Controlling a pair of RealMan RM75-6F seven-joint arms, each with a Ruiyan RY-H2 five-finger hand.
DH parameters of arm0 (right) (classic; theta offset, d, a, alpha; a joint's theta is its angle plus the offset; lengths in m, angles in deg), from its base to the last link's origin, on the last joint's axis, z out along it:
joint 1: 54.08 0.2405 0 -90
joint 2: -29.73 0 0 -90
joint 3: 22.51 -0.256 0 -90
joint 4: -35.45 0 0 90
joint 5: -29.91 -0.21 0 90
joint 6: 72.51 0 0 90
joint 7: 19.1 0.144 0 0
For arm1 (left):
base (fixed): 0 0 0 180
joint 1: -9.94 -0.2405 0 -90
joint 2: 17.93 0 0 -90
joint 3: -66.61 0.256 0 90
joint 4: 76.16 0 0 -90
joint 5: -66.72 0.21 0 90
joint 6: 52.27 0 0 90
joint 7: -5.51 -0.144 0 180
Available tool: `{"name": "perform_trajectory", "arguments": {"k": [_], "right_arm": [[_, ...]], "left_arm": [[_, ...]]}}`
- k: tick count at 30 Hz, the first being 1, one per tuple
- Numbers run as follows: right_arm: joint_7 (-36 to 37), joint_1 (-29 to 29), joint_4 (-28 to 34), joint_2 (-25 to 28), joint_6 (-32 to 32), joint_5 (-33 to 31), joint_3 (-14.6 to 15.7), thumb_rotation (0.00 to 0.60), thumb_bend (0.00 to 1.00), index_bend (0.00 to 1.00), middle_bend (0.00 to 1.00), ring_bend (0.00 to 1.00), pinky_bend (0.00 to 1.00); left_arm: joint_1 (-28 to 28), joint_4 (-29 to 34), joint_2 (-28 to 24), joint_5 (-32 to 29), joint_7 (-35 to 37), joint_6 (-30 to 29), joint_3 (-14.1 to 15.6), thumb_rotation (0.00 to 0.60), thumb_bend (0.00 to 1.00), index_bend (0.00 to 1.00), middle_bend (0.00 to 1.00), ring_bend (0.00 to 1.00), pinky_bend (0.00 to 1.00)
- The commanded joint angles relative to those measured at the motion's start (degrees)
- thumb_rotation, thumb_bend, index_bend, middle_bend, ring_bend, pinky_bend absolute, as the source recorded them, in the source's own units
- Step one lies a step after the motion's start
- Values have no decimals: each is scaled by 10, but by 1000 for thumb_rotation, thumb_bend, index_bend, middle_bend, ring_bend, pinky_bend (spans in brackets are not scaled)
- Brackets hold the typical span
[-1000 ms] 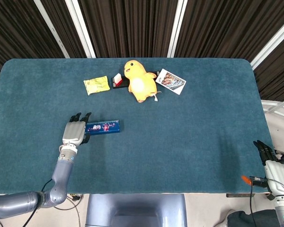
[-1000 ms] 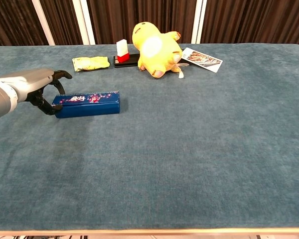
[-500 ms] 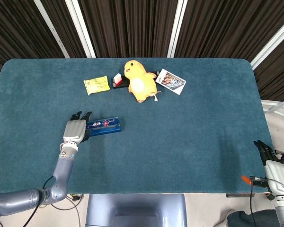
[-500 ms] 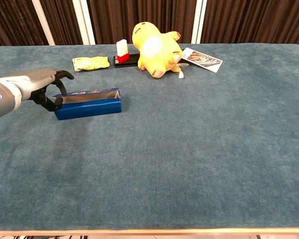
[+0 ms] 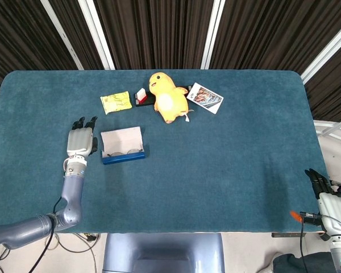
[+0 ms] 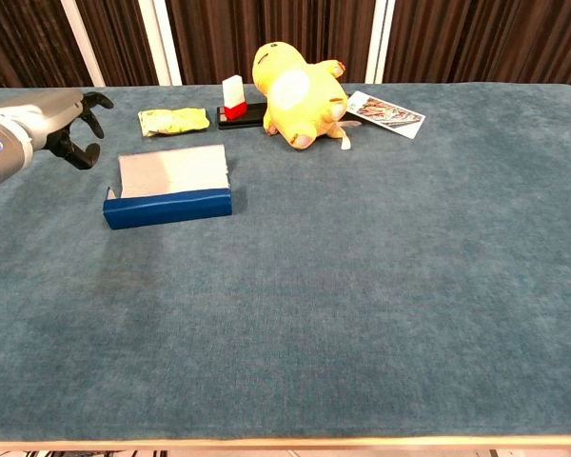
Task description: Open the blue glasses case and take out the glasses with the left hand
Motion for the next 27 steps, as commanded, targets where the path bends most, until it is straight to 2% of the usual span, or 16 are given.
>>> {"name": "perform_trajectory", "arguments": {"k": [1, 2, 4, 6, 8, 9, 12, 17, 27], "right_arm": [[1, 0, 0, 0, 0, 0, 0, 600, 175, 0, 0, 0, 199], [1, 0, -1, 0, 0, 1, 0, 600, 175, 0, 0, 0, 199], [1, 0, -1, 0, 0, 1, 0, 600, 174, 0, 0, 0, 199], [1, 0, -1, 0, 0, 2, 0, 600, 175, 0, 0, 0, 199], [0, 0, -1, 0, 0, 2, 1, 600, 174, 0, 0, 0, 199], [0, 0, -1, 0, 0, 2, 1, 600, 174, 0, 0, 0, 199], [-1, 0, -1, 0, 1, 2, 0, 600, 174, 0, 0, 0, 199], [-2, 0, -1, -1, 1, 2, 0, 600, 174, 0, 0, 0, 199], [-3, 0, -1, -1, 1, 2, 0, 600, 175, 0, 0, 0, 199]], "left_arm": [[-15, 61, -31, 32, 16, -8, 11, 600, 561, 89, 234, 13, 132], [-23, 85, -45, 41, 18, -9, 20, 600, 548, 88, 237, 38, 180], [-32, 117, -66, 55, 21, -10, 31, 600, 507, 87, 289, 148, 338], [-40, 138, -82, 66, 24, -10, 41, 600, 468, 88, 448, 372, 568], [-50, 171, -107, 78, 25, -4, 59, 600, 463, 92, 585, 534, 713], [-52, 177, -113, 79, 25, -2, 62, 600, 462, 96, 651, 603, 778], [-55, 198, -130, 77, 18, 5, 73, 600, 462, 117, 783, 732, 889], [-56, 226, -152, 57, 1, 19, 91, 600, 462, 172, 888, 828, 967], [-41, 217, -137, 14, -21, 40, 107, 600, 462, 207, 899, 837, 973]]}}
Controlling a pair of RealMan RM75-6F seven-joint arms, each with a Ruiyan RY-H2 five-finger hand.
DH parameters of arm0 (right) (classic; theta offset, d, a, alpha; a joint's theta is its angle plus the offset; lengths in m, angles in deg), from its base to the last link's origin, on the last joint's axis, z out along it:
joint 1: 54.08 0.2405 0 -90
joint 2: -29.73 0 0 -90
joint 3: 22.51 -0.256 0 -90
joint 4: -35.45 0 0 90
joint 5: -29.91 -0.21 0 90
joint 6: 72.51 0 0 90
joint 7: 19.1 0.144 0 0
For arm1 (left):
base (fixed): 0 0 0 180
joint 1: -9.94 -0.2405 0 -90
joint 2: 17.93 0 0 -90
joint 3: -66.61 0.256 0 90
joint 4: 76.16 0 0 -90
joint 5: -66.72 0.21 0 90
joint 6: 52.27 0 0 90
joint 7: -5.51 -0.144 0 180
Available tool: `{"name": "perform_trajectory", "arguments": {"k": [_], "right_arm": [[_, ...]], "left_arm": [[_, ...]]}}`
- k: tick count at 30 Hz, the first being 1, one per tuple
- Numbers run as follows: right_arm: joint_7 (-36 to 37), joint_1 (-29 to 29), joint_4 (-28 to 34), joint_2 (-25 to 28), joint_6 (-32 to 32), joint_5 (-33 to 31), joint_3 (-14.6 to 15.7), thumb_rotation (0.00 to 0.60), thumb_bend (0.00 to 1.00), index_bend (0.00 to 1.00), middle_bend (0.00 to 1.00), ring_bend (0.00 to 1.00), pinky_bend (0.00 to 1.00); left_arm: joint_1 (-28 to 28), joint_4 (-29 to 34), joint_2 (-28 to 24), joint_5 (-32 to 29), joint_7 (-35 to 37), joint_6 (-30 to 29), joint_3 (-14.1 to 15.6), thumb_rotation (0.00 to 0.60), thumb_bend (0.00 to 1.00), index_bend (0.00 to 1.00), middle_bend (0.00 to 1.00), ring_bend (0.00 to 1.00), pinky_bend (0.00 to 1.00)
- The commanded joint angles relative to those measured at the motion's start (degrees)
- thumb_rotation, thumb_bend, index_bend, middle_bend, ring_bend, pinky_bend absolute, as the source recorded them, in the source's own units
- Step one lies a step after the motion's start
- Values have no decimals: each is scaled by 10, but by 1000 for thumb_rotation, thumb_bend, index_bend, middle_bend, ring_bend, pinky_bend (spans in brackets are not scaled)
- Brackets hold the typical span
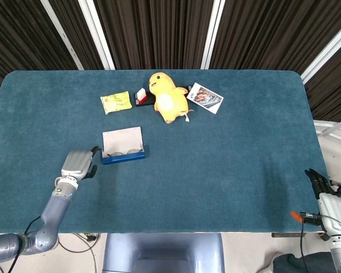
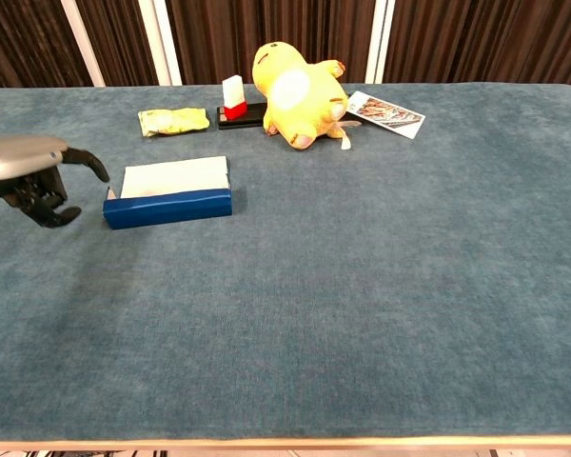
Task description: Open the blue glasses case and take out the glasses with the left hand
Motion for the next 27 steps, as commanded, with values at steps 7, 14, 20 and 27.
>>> {"name": "perform_trajectory", "arguments": {"k": [7, 14, 20, 27], "right_arm": [[1, 0, 0, 1, -1, 0, 0, 600, 175, 0, 0, 0, 199], [1, 0, 1, 1, 0, 0, 0, 600, 175, 0, 0, 0, 200], [0, 0, 1, 1, -1, 1, 1, 600, 174, 0, 0, 0, 199], [-2, 0, 2, 1, -2, -2, 0, 600, 174, 0, 0, 0, 199]], "left_arm": [[10, -11, 18, -12, -10, 3, 10, 600, 462, 208, 898, 837, 973], [5, 5, -1, -8, -11, -8, 20, 600, 462, 307, 901, 837, 973], [4, 20, -24, -24, -16, -1, 30, 600, 462, 428, 916, 848, 976], [21, 75, -46, -28, -30, 42, 48, 600, 462, 412, 918, 851, 976]]}}
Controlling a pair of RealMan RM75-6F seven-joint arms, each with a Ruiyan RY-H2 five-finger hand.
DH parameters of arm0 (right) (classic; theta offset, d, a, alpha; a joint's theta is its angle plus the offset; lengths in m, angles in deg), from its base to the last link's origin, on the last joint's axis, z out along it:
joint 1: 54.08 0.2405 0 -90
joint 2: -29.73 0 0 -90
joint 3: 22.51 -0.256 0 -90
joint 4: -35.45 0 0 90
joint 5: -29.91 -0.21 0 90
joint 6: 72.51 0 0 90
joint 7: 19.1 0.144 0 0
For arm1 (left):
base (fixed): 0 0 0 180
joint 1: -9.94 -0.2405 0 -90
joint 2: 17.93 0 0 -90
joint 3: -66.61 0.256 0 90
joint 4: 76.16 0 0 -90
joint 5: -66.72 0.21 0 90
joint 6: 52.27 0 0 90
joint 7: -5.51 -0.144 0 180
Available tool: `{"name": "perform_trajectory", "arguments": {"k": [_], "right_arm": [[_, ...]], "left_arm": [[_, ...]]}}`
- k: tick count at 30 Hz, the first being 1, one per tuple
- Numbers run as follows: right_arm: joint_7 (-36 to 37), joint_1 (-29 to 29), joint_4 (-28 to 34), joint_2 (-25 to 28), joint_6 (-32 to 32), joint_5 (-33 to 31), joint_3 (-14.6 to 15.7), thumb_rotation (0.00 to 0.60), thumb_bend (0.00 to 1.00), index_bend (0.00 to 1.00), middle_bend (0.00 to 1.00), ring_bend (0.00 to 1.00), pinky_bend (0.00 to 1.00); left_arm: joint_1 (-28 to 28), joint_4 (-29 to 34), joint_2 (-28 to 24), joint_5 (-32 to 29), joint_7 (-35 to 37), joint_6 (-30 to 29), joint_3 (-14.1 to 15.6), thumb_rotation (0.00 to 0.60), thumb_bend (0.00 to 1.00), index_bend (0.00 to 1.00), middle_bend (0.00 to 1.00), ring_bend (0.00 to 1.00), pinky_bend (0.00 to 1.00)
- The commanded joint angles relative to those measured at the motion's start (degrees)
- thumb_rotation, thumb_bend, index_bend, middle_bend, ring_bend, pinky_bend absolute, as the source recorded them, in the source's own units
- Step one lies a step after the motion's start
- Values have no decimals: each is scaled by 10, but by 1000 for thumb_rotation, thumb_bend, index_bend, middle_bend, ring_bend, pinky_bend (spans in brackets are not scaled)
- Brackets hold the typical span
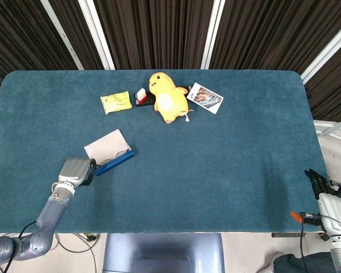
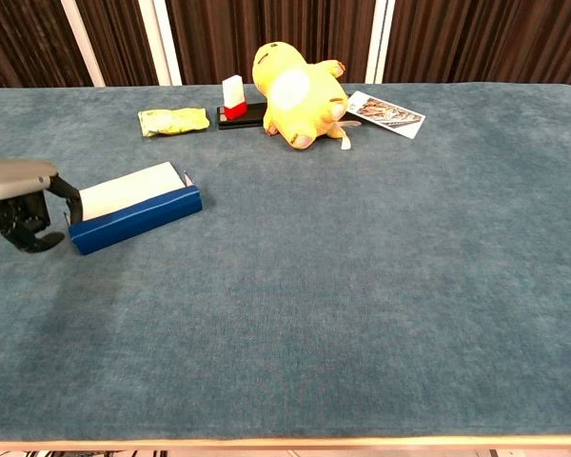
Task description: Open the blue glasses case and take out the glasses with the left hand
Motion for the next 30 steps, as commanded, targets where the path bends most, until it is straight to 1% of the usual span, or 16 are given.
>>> {"name": "perform_trajectory", "arguments": {"k": [1, 9, 12, 18, 21, 22, 24, 27, 30], "right_arm": [[0, 0, 0, 0, 0, -1, 0, 600, 174, 0, 0, 0, 199], [0, 0, 0, 0, 0, -1, 0, 600, 175, 0, 0, 0, 199], [1, 0, 0, 1, 0, -1, 0, 600, 175, 0, 0, 0, 199], [2, 0, 0, 1, 0, 0, 0, 600, 175, 0, 0, 0, 199], [2, 0, 0, 1, 0, 0, 0, 600, 175, 0, 0, 0, 199], [2, 0, 0, 1, 0, 0, 0, 600, 175, 0, 0, 0, 199], [1, 0, 0, 1, -1, 0, 0, 600, 175, 0, 0, 0, 199], [1, 0, 1, 1, -1, -1, 0, 600, 174, 0, 0, 0, 199], [1, 0, 1, 1, -1, -2, 0, 600, 174, 0, 0, 0, 199]], "left_arm": [[15, 38, -11, 7, -7, 31, 10, 600, 462, 408, 918, 851, 976], [30, 80, -12, 35, 0, 42, 9, 600, 462, 341, 917, 851, 976], [36, 94, -7, 53, 7, 42, 4, 600, 462, 293, 917, 851, 977], [47, 80, 17, 68, 23, 29, -9, 600, 462, 106, 914, 851, 977], [54, 66, 26, 69, 34, 26, -19, 600, 462, 67, 915, 851, 977], [60, 55, 27, 63, 30, 26, -26, 600, 462, 65, 916, 851, 976], [76, 41, 26, 38, 15, 38, -28, 600, 462, 61, 917, 852, 976], [118, 31, 14, -36, -46, 55, -20, 600, 462, 59, 922, 859, 976], [162, 17, 14, -115, -101, 55, -12, 600, 462, 59, 930, 867, 979]]}}
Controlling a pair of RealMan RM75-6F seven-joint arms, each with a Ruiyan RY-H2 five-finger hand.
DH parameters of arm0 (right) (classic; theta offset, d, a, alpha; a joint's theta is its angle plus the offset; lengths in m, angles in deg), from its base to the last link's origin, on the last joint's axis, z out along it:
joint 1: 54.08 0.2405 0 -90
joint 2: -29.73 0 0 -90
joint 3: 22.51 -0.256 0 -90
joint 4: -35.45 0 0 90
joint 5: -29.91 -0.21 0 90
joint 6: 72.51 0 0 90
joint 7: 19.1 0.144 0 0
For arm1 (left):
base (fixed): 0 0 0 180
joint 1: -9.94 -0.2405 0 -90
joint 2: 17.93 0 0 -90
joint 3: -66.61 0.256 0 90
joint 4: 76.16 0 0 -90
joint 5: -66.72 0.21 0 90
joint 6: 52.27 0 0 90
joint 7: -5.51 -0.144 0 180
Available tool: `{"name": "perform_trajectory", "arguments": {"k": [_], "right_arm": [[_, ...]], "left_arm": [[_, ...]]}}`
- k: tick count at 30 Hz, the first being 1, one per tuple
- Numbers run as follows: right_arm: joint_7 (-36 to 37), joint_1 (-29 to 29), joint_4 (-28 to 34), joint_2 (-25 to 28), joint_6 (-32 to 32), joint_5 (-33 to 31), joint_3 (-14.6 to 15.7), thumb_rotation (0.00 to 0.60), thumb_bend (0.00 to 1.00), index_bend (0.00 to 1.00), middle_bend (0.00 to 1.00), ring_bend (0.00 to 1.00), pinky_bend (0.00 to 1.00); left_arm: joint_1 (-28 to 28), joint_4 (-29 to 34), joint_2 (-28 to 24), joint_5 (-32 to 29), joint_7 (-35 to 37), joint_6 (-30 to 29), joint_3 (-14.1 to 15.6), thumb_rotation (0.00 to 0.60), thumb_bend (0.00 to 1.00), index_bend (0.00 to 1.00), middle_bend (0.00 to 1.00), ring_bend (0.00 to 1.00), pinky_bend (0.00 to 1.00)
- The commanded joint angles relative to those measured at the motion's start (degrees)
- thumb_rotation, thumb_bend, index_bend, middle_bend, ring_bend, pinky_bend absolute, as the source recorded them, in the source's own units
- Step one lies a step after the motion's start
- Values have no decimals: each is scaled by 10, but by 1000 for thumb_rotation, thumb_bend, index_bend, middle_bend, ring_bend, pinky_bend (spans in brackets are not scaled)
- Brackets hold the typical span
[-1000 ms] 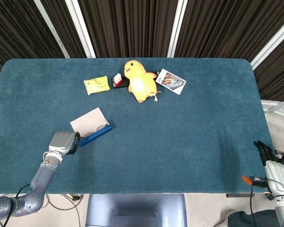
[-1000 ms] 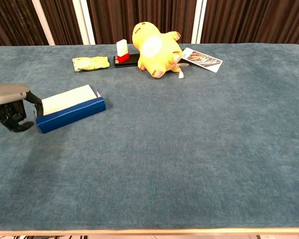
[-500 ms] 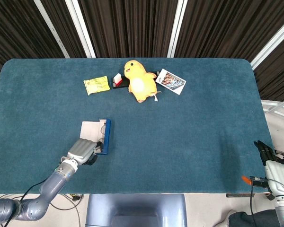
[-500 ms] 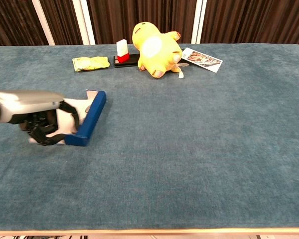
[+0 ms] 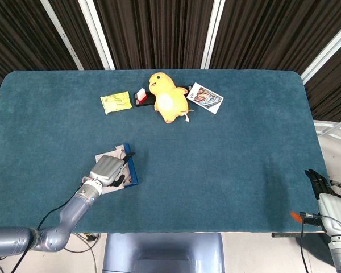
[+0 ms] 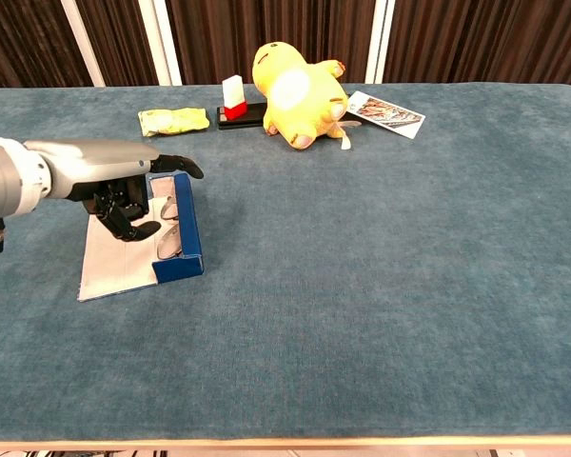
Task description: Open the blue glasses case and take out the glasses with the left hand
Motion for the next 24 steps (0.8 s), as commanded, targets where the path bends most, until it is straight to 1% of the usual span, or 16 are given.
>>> {"name": "perform_trajectory", "arguments": {"k": [1, 8, 14, 24], "right_arm": [[1, 0, 1, 0, 0, -1, 0, 600, 175, 0, 0, 0, 199], [2, 0, 1, 1, -1, -1, 0, 600, 174, 0, 0, 0, 199], [1, 0, 1, 1, -1, -1, 0, 600, 175, 0, 0, 0, 199], [0, -1, 2, 1, 0, 0, 0, 600, 175, 0, 0, 0, 199]], "left_arm": [[67, -23, -4, -111, -83, 10, 10, 600, 462, 59, 931, 868, 980], [99, -51, 10, -183, -109, -2, 25, 600, 462, 57, 941, 872, 981], [104, -58, 8, -196, -104, -5, 35, 600, 462, 53, 941, 872, 981], [91, -34, -23, -182, -80, -13, 58, 600, 462, 65, 941, 872, 981]]}}
